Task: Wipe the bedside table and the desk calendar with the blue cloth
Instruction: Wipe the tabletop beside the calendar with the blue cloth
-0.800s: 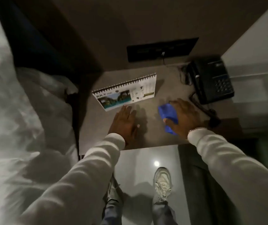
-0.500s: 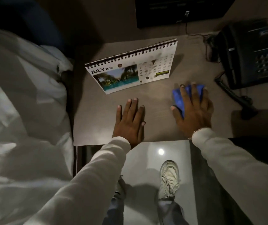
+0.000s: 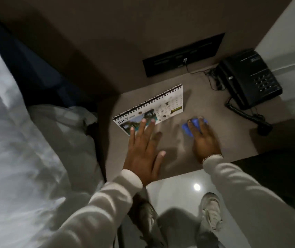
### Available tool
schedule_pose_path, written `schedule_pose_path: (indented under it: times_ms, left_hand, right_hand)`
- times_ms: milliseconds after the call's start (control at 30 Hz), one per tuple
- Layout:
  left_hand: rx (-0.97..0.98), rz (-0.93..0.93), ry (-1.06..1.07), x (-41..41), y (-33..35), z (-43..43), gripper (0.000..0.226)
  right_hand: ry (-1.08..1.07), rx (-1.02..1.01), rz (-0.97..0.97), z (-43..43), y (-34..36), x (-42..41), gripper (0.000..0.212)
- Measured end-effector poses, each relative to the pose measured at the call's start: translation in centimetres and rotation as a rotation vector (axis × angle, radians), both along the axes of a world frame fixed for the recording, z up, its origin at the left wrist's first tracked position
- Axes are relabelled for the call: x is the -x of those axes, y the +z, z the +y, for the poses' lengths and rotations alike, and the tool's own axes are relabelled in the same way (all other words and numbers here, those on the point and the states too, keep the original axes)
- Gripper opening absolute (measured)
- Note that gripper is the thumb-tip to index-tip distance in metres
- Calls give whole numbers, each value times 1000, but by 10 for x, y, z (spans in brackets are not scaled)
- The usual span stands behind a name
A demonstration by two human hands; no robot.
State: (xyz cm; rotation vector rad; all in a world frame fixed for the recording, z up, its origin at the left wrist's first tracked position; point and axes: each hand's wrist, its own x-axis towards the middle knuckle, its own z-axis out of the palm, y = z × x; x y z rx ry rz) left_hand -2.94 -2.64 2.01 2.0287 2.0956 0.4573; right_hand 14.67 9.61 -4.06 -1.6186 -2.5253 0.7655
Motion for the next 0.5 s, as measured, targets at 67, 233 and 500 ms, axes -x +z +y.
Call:
schedule_pose_path:
  times_ms: [67,233,500]
  left_hand:
    - [-56,25,3,30,22,7,57]
    - [-66,276,-150,105,44,35,69]
    - [78,520,-609,138,29,88,98]
  right_hand:
    - [-63,-16,127,-17,14,16,58]
    - [-205,-235,473,-57,23,57,50]
    - [-335,-398,742,-68,-5,121,56]
